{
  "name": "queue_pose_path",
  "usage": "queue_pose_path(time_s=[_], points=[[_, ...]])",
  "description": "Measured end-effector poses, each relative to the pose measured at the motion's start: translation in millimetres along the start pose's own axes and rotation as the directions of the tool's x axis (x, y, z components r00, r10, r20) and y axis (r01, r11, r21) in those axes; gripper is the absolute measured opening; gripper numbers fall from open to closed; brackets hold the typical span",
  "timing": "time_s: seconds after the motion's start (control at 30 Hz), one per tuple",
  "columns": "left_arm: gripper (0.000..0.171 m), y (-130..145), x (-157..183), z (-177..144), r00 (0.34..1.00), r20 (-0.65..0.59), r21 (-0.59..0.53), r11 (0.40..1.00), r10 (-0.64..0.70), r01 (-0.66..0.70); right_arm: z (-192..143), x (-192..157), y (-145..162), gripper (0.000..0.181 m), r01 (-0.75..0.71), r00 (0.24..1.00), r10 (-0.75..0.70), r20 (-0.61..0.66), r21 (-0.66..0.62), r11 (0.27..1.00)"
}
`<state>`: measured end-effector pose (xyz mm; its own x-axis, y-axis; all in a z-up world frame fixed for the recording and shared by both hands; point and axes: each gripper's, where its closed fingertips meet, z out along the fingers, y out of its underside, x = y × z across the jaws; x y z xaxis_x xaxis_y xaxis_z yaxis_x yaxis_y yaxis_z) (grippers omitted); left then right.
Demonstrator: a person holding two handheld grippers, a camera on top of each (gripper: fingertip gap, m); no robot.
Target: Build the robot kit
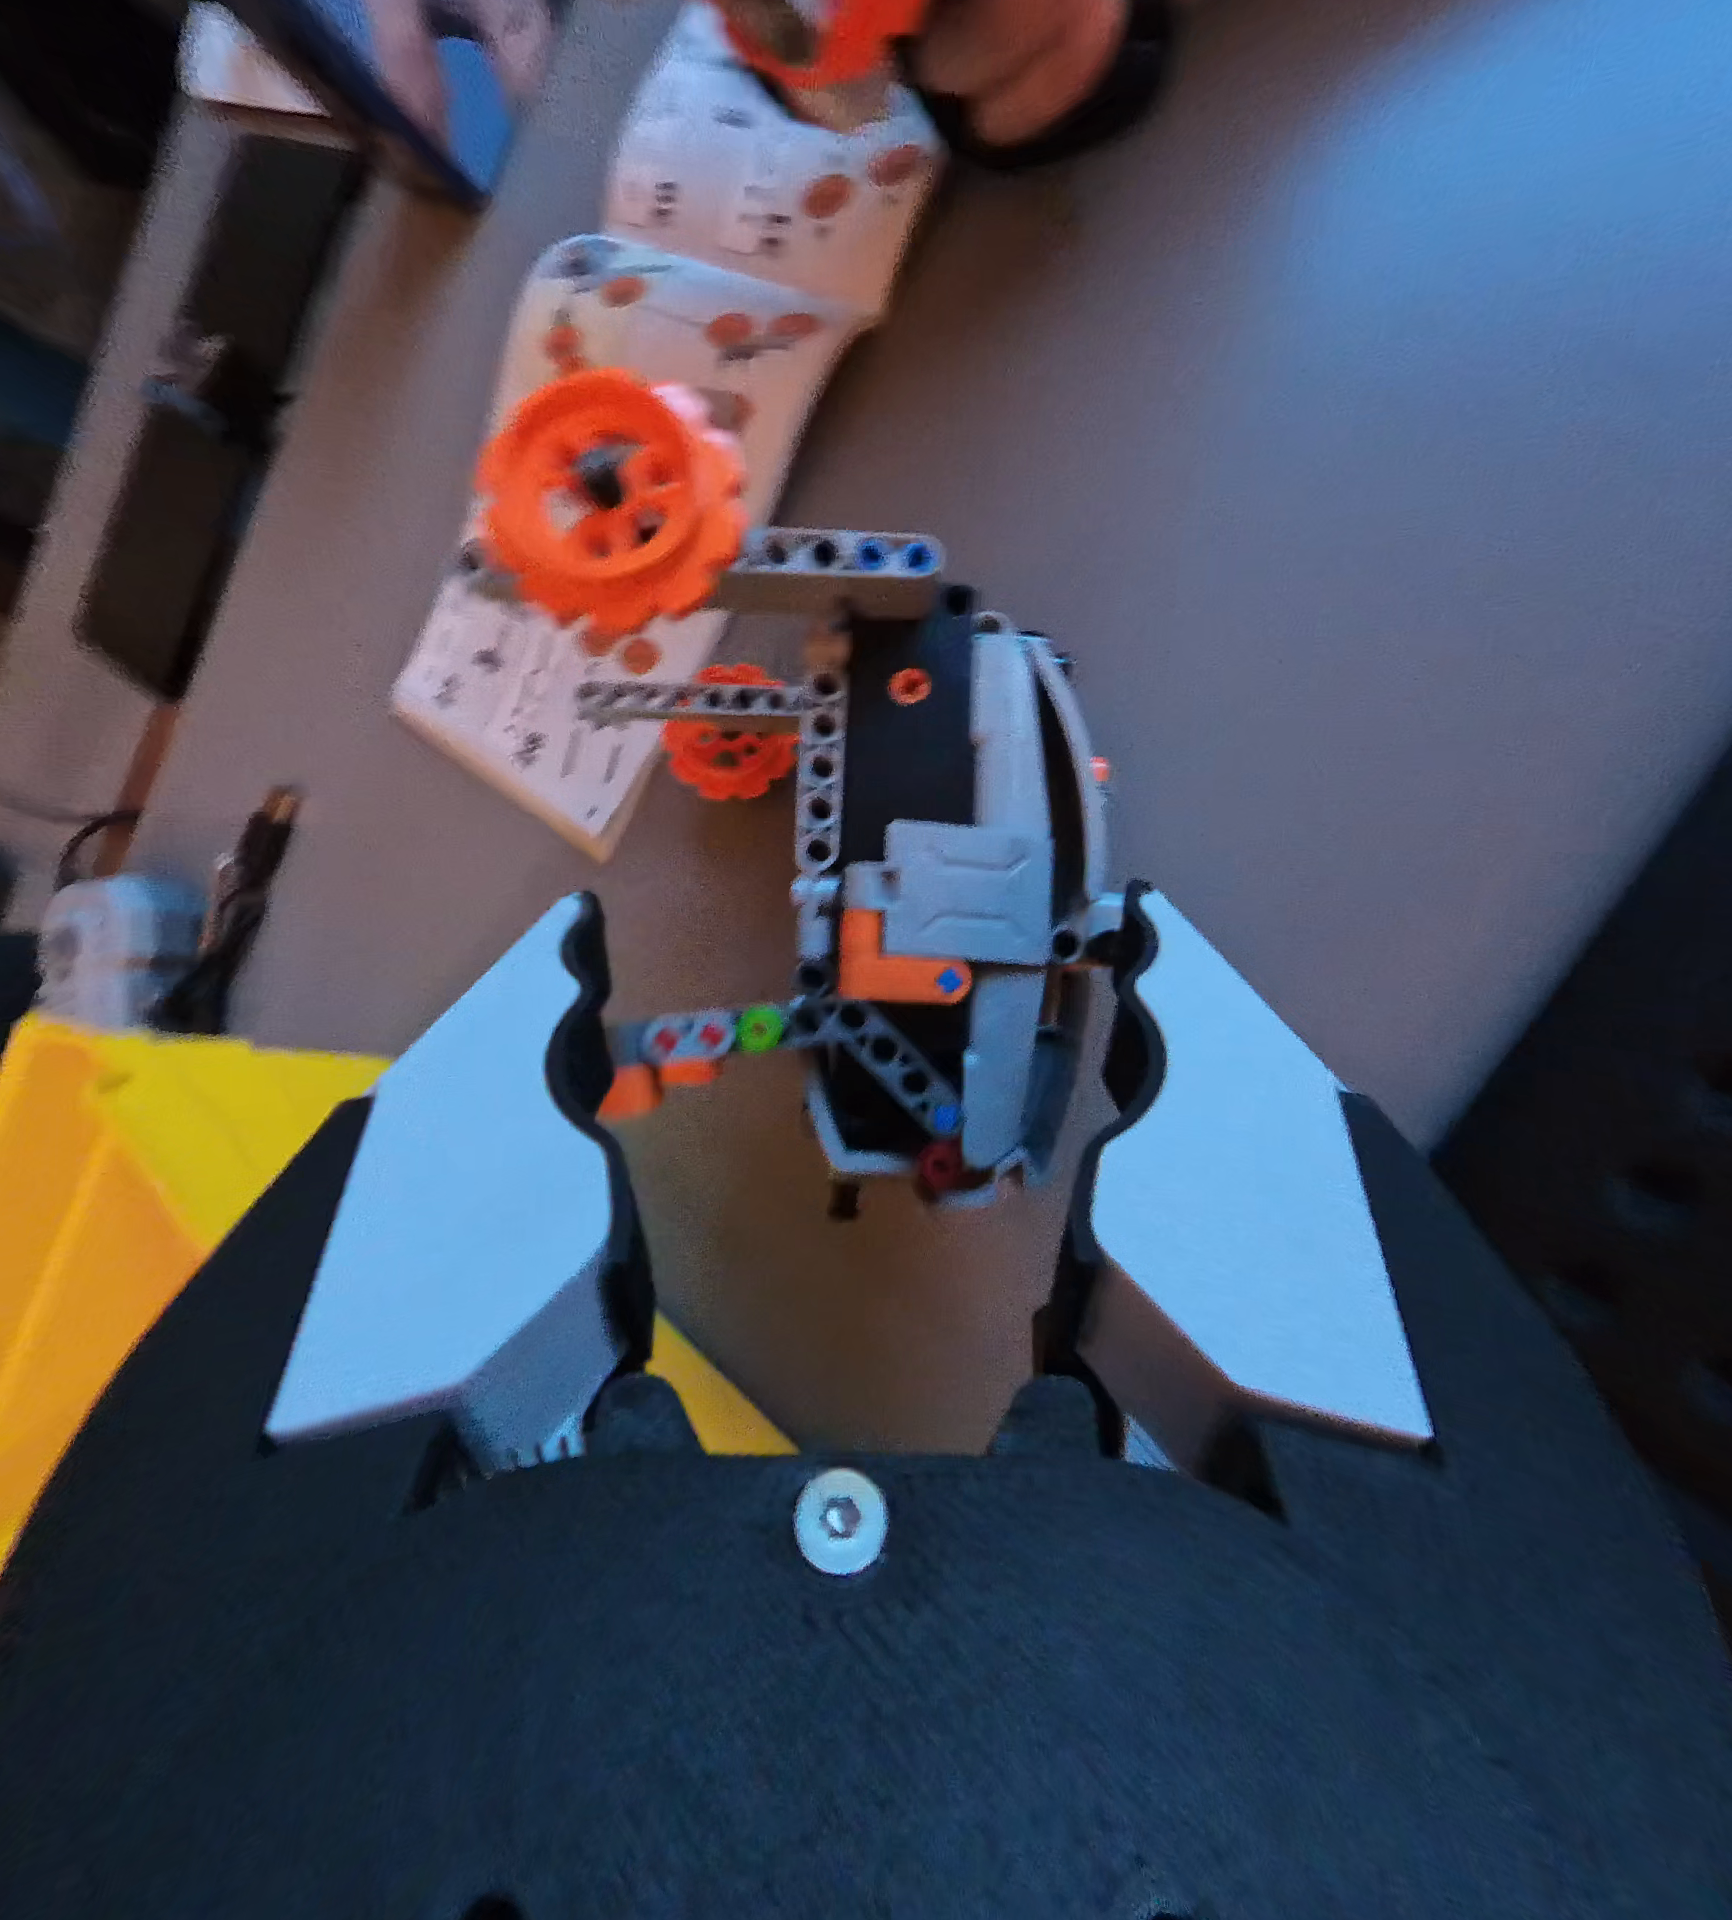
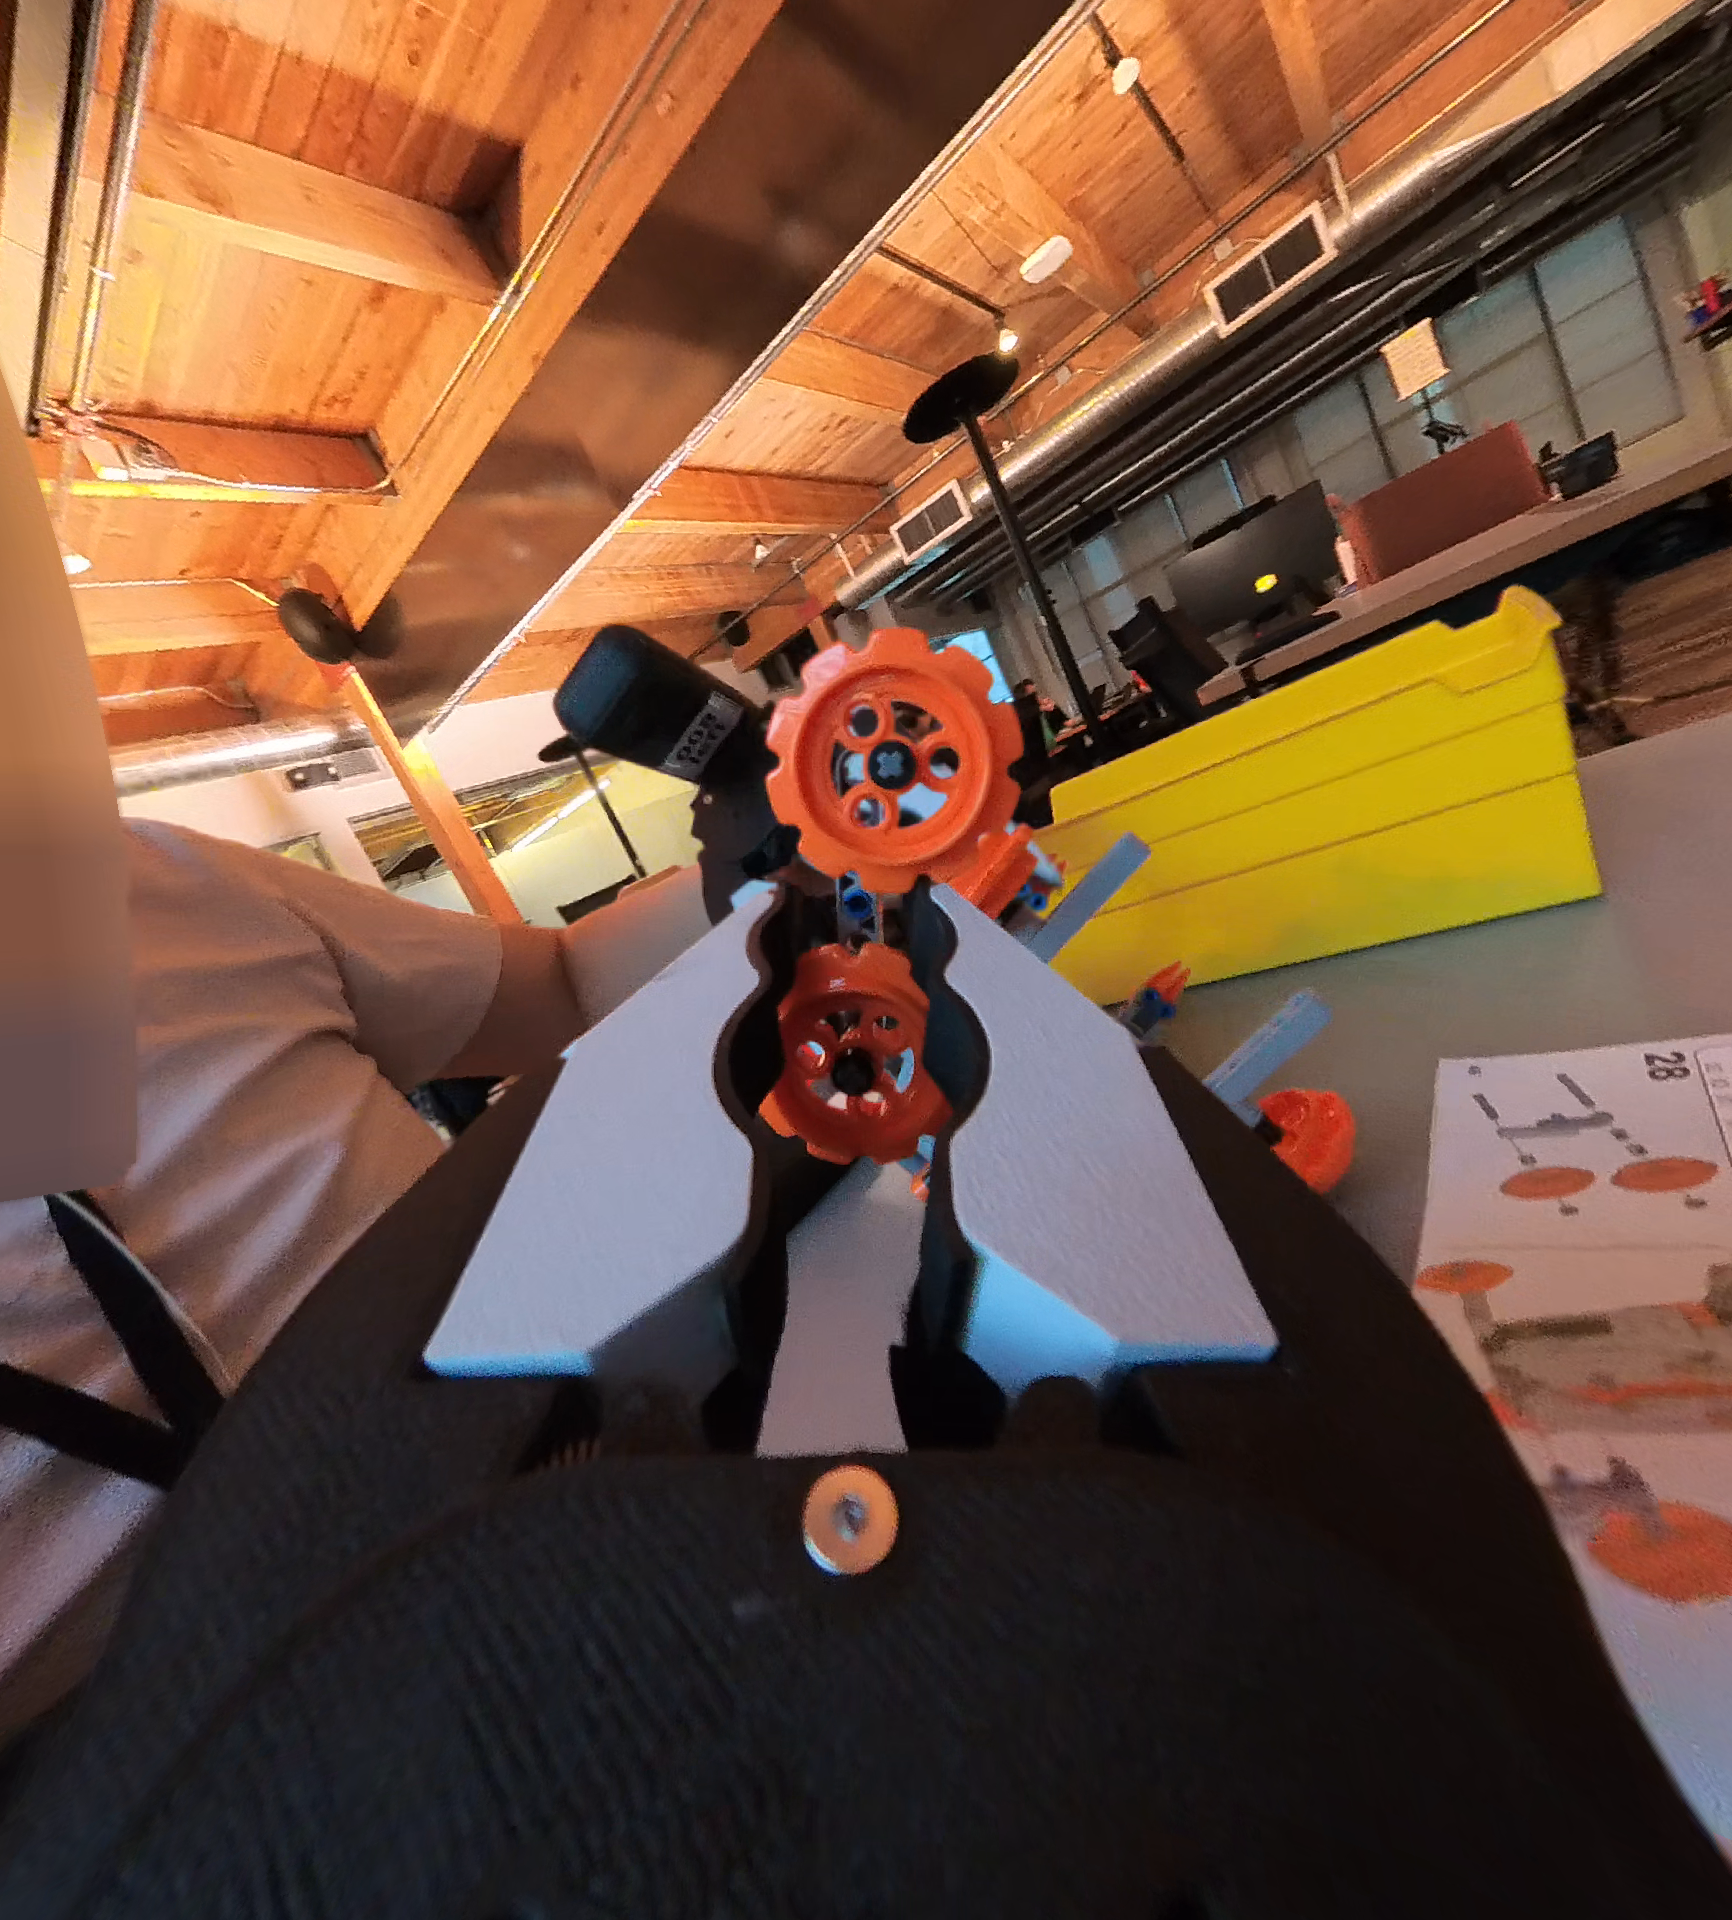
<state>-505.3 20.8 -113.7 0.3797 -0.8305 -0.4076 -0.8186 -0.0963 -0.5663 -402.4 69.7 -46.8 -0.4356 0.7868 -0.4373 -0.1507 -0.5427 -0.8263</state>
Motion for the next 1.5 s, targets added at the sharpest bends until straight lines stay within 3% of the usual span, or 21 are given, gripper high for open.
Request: queue_pose_path(time_s=[0.03, 0.1, 0.2, 0.3, 0.4, 0.57, 0.63, 0.7, 0.77, 0.9, 1.0, 1.13, 1.2, 1.3, 1.4, 1.5], points=[[0.103, -1.6, -4.3, -10.4, 0.997, 0.07, 0.039, 0.999, -0.024, 0.021, -1.9, -2.2, 3.5, 0.021, 0.008, 1.0, -0.008, -0.016, 0.006, 1.0], [0.094, -5.8, -4.9, -36.7, 0.976, 0.191, 0.169, 0.983, -0.1, 0.068, -4.8, -7.0, 6.5, 0.021, 0.04, 0.998, -0.039, -0.047, 0.012, 0.999], [0.092, 3.7, 15.2, -52.2, 0.953, 0.205, 0.3, 0.941, -0.222, 0.155, -9.0, -3.5, 3.6, 0.021, 0.057, 0.993, -0.051, -0.105, 0.057, 0.997], [0.096, 25.2, 28.2, -31.3, 0.951, 0.175, 0.278, 0.939, -0.256, 0.202, -8.1, 4.7, 6.2, 0.021, 0.058, 0.983, -0.052, -0.175, 0.029, 0.998], [0.099, 35.6, 20.3, -11.1, 0.947, 0.196, 0.263, 0.944, -0.256, 0.201, 1.0, -2.7, 8.2, 0.021, 0.06, 0.965, -0.059, -0.255, -0.002, 0.998], [0.085, 17.0, 19.7, 8.6, 0.97, 0.157, 0.346, 0.93, -0.184, 0.121, 35.7, -69.2, -11.7, 0.021, 0.09, 0.966, -0.074, -0.246, 0.058, 0.994], [0.088, 15.5, 19.1, 19.5, 0.975, 0.143, 0.352, 0.929, -0.171, 0.111, 42.8, -92.1, -11.8, 0.021, 0.117, 0.969, -0.097, -0.228, 0.076, 0.99], [0.103, 19.5, 16.0, 30.9, 0.978, 0.135, 0.305, 0.946, -0.161, 0.113, 43.7, -102.3, -5.5, 0.021, 0.139, 0.966, -0.117, -0.231, 0.082, 0.987], [0.106, 16.7, 17.2, 38.6, 0.986, 0.106, 0.292, 0.952, -0.129, 0.093, 38.7, -97.2, 5.0, 0.021, 0.167, 0.95, -0.143, -0.276, 0.067, 0.984], [0.092, 5.6, 22.5, 46.6, 0.997, 0.03, 0.317, 0.947, -0.072, 0.059, 27.9, -76.3, 24.7, 0.021, 0.104, 0.938, -0.093, -0.334, 0.015, 0.994], [0.089, -0.5, 31.9, 49.0, 0.986, -0.128, 0.316, 0.937, -0.111, 0.147, 23.1, -62.2, 36.2, 0.021, 0.103, 0.915, -0.121, -0.385, -0.069, 0.992], [0.088, -17.0, 51.6, 39.4, 0.864, -0.466, 0.304, 0.883, -0.191, 0.359, 18.2, -45.8, 43.5, 0.021, 0.004, 0.874, -0.084, -0.479, -0.166, 0.986], [0.088, -22.7, 57.5, 36.8, 0.796, -0.567, 0.274, 0.863, -0.213, 0.426, 19.3, -45.7, 41.3, 0.021, -0.027, 0.857, -0.097, -0.506, -0.233, 0.972], [0.089, -25.2, 50.9, 42.4, 0.802, -0.548, 0.273, 0.855, -0.239, 0.441, 24.1, -50.2, 42.2, 0.021, -0.108, 0.854, -0.087, -0.512, -0.34, 0.934], [0.089, -25.9, 48.3, 45.0, 0.818, -0.523, 0.281, 0.857, -0.24, 0.432, 25.3, -40.3, 42.9, 0.021, -0.09, 0.838, -0.155, -0.523, -0.413, 0.906], [0.089, -25.7, 48.0, 49.0, 0.871, -0.449, 0.305, 0.881, -0.202, 0.362, 24.4, -28.9, 47.2, 0.021, -0.081, 0.848, -0.14, -0.511, -0.387, 0.918]])
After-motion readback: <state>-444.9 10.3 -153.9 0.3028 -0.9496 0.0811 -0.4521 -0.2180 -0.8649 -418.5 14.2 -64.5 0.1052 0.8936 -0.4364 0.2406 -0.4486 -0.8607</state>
